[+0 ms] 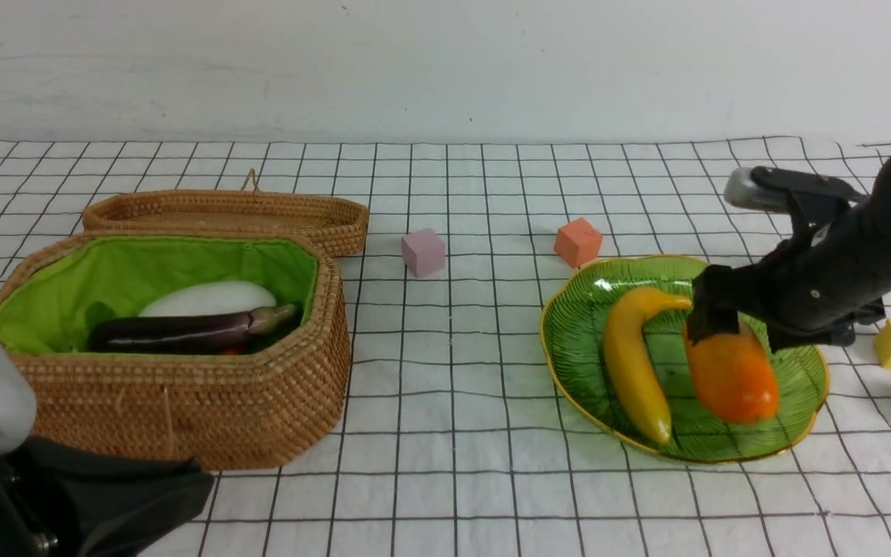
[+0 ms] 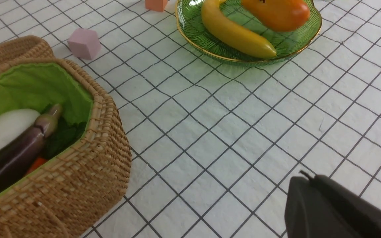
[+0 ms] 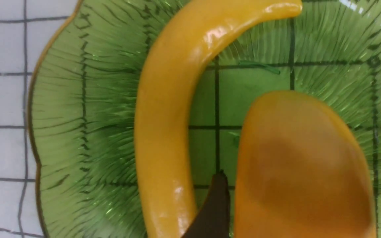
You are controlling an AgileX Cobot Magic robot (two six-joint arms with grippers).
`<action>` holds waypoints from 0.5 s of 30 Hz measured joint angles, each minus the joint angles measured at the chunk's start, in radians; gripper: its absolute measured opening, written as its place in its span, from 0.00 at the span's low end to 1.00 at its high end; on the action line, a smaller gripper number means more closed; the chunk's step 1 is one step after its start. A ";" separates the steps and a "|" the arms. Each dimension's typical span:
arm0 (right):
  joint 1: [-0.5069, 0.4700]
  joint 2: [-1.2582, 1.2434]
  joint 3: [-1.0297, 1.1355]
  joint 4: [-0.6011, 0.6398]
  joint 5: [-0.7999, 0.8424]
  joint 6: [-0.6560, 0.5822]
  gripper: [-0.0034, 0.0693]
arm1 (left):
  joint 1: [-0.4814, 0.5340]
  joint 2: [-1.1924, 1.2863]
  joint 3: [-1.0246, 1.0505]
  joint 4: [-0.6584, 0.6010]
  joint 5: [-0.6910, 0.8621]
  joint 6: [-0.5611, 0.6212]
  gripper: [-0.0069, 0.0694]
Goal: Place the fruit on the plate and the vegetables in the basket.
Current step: Use the right arm to grab a mango and put it into the right plate, then use the right arm to grab a mangosteen and put it into the right plate
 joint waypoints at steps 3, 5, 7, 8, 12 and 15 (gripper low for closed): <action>-0.001 -0.031 -0.063 -0.020 0.053 0.006 0.95 | 0.000 0.000 0.000 0.001 0.000 0.002 0.07; -0.013 -0.045 -0.118 -0.049 0.104 0.033 0.91 | 0.000 0.000 0.000 0.003 0.000 0.002 0.07; -0.024 -0.046 -0.159 -0.076 0.129 0.055 0.87 | 0.000 0.000 0.000 0.003 0.000 0.002 0.07; -0.054 -0.025 -0.219 -0.117 0.187 0.083 0.82 | 0.000 0.000 0.000 0.003 -0.002 0.002 0.07; -0.131 0.066 -0.332 -0.158 0.260 0.109 0.79 | 0.000 0.000 0.000 0.007 -0.007 0.002 0.08; -0.197 0.183 -0.433 -0.162 0.278 0.115 0.83 | 0.000 0.000 0.000 0.012 -0.007 0.002 0.08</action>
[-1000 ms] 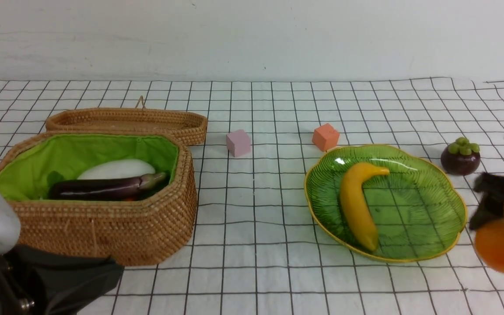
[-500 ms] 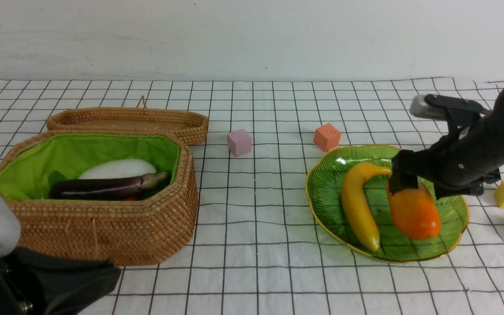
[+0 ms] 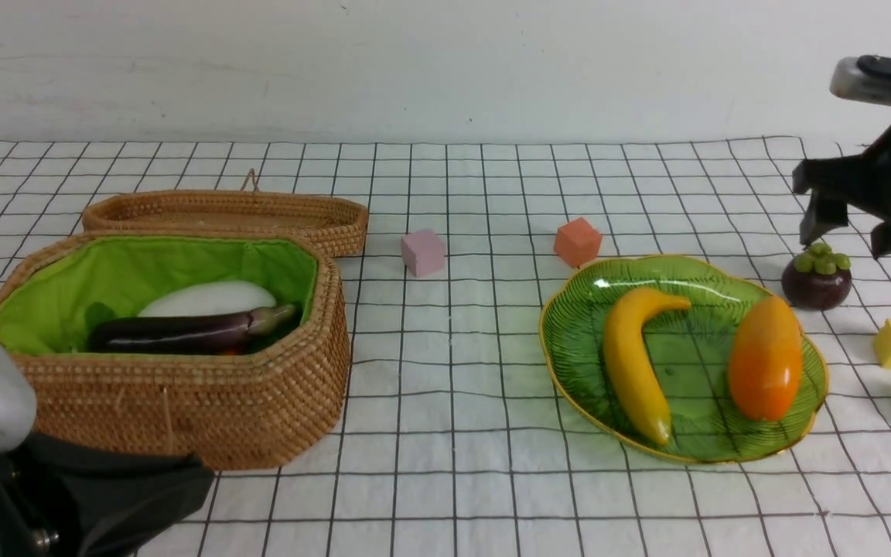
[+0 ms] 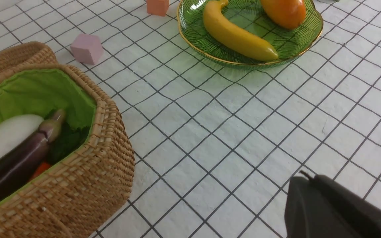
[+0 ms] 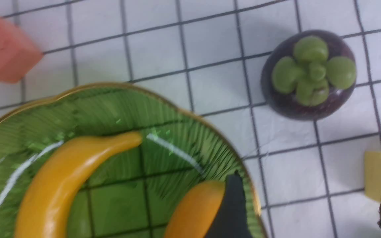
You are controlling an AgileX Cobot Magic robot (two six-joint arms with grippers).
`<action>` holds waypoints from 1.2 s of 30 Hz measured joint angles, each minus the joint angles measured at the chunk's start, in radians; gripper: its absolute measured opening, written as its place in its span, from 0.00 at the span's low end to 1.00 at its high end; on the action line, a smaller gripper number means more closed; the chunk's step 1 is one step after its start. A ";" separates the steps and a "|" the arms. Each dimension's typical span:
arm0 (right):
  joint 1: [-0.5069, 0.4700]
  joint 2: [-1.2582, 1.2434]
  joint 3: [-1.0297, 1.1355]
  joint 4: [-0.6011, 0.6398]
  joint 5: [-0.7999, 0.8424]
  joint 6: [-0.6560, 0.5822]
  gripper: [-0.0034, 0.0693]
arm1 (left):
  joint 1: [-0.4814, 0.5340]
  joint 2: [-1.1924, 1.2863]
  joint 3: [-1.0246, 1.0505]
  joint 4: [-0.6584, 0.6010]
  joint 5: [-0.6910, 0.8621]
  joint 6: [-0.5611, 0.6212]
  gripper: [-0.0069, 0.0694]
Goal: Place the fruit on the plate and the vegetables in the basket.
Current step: Use the right arm to grab a mangosteen and put it into the right plate
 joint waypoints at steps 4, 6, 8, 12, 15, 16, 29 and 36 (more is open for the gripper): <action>-0.032 0.127 -0.093 -0.006 0.000 0.000 0.91 | 0.000 0.000 0.000 0.002 0.000 0.000 0.08; -0.034 0.183 -0.140 -0.022 -0.012 0.000 0.93 | 0.000 0.000 0.000 0.003 0.000 0.000 0.08; -0.034 0.209 -0.163 -0.030 -0.020 0.000 0.93 | 0.000 0.000 0.000 0.003 0.000 0.000 0.08; -0.034 0.299 -0.231 -0.034 -0.041 0.000 0.93 | 0.000 0.000 0.000 0.006 0.000 0.000 0.08; -0.034 0.360 -0.245 -0.039 -0.049 0.000 0.93 | 0.000 0.000 0.000 0.006 0.000 0.000 0.08; -0.034 0.375 -0.251 -0.039 -0.052 0.000 0.93 | 0.000 0.000 0.000 0.007 0.000 0.000 0.08; -0.034 0.348 -0.252 -0.045 0.051 -0.040 0.87 | 0.000 0.000 0.000 0.019 0.000 0.000 0.08; -0.007 0.152 -0.234 0.021 0.224 -0.041 0.87 | 0.000 0.000 0.000 0.053 -0.002 0.000 0.08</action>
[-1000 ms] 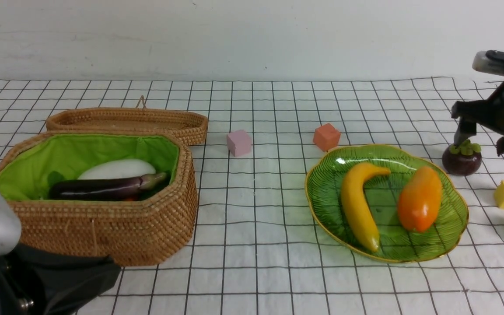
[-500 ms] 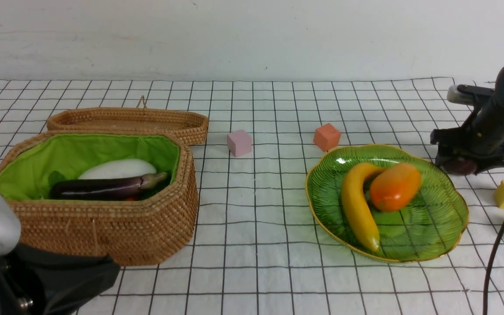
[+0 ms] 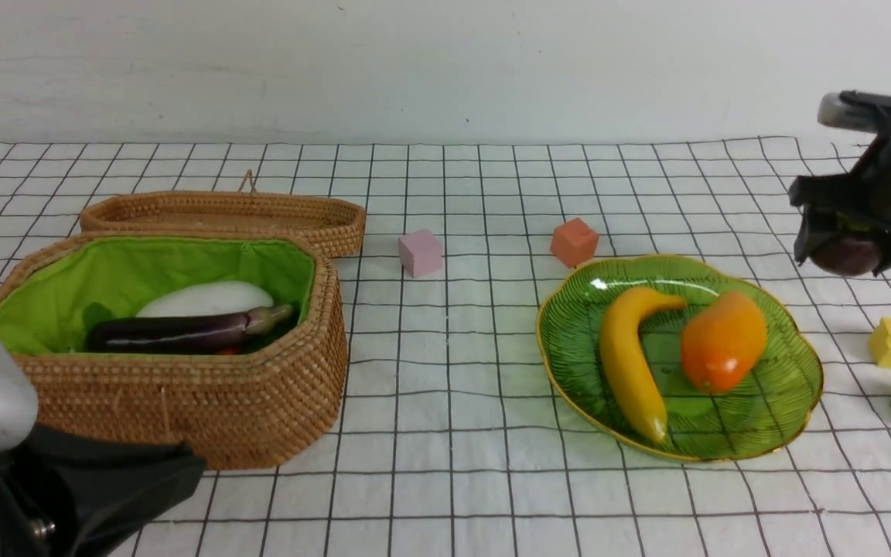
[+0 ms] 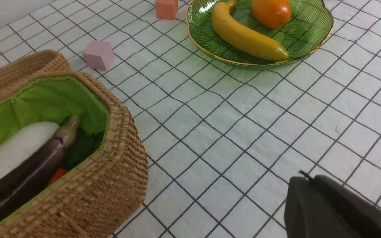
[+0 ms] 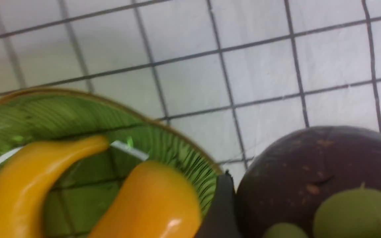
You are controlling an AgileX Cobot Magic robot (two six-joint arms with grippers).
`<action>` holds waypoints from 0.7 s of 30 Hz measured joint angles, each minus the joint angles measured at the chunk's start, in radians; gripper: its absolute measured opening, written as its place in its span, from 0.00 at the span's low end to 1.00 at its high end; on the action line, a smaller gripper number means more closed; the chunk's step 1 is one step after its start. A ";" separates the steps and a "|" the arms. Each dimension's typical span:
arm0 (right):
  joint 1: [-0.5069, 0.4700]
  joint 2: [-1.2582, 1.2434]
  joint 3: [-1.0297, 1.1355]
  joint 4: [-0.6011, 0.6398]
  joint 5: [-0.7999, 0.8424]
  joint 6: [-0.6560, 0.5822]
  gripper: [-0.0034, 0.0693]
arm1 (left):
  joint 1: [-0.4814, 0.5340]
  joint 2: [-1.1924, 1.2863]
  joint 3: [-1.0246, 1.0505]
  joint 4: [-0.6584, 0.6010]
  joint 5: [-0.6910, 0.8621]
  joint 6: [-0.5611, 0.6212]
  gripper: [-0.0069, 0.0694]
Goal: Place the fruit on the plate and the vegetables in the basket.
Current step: Use the right arm to grab a mangosteen and put it into the right plate
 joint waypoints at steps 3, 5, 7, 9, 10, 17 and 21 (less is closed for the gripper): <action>0.063 -0.116 0.112 0.015 0.006 0.000 0.87 | 0.000 0.000 0.000 0.004 -0.003 0.000 0.09; 0.120 -0.185 0.202 0.023 -0.012 0.000 0.87 | 0.000 0.000 0.000 0.007 -0.003 0.000 0.09; 0.178 -0.242 0.314 0.030 -0.049 0.000 0.87 | 0.000 0.000 0.000 0.007 -0.003 0.000 0.09; 0.233 -0.277 0.396 0.033 -0.082 0.008 0.87 | 0.000 0.000 0.000 0.007 -0.003 0.000 0.09; 0.241 -0.279 0.409 0.033 -0.087 0.009 0.87 | 0.000 0.000 0.000 0.007 -0.003 0.000 0.09; 0.282 -0.250 0.523 0.023 -0.146 0.045 0.87 | 0.000 0.000 0.000 0.003 -0.003 0.000 0.10; 0.282 -0.237 0.523 0.023 -0.153 0.052 0.93 | 0.000 0.000 0.000 -0.003 -0.002 0.000 0.10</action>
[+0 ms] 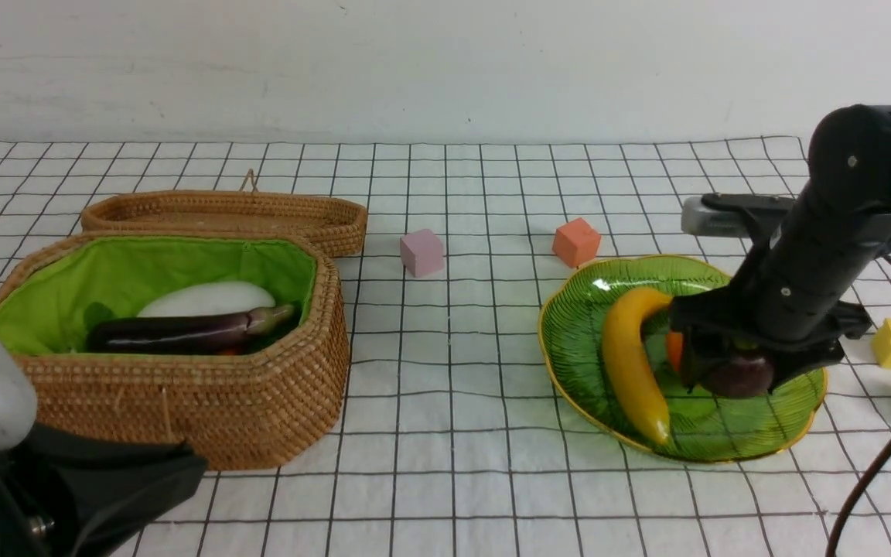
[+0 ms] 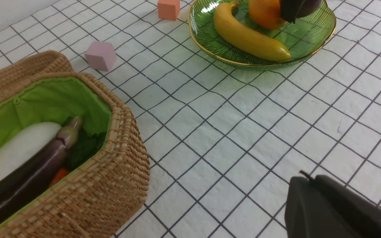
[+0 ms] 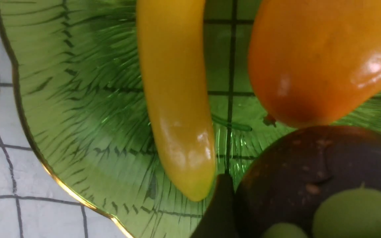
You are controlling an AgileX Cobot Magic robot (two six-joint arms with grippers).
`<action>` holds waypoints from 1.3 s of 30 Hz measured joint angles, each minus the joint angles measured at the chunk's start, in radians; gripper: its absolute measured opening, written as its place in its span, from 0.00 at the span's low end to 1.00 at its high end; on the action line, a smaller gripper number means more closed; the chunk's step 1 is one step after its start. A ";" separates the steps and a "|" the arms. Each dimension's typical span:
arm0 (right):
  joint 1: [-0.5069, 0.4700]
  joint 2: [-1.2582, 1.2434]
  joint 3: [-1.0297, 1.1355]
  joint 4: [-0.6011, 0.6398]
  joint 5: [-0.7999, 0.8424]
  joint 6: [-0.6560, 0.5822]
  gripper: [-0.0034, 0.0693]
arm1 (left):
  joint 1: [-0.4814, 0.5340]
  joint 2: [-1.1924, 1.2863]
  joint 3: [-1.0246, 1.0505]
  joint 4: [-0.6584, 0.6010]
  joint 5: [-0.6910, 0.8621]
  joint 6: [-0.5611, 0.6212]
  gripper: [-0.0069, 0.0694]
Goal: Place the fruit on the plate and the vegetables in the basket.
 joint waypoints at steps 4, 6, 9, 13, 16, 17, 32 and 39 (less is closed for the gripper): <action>0.000 -0.006 0.000 -0.001 0.000 0.003 0.98 | 0.000 0.000 0.000 -0.001 0.000 0.000 0.11; 0.000 -0.019 0.001 -0.002 -0.001 0.008 0.98 | 0.000 0.000 0.000 -0.001 0.000 -0.005 0.11; 0.000 -0.074 0.001 -0.013 0.004 0.020 0.94 | 0.000 0.000 0.000 -0.001 0.000 -0.035 0.12; 0.000 -0.184 0.001 -0.057 0.057 0.023 0.83 | 0.000 -0.002 0.000 -0.001 -0.004 -0.093 0.12; 0.000 -0.302 0.008 -0.099 0.140 0.023 0.69 | 0.000 -0.036 0.004 0.002 -0.046 -0.118 0.10; 0.000 -0.339 0.015 -0.109 0.162 0.023 0.65 | 0.000 -0.062 0.012 0.003 -0.072 -0.122 0.09; 0.000 -1.159 0.565 -0.065 0.194 0.101 0.11 | 0.000 -0.559 0.374 0.007 -0.327 -0.276 0.07; 0.000 -1.526 0.818 -0.066 0.044 0.217 0.11 | 0.000 -0.575 0.399 0.010 -0.309 -0.290 0.07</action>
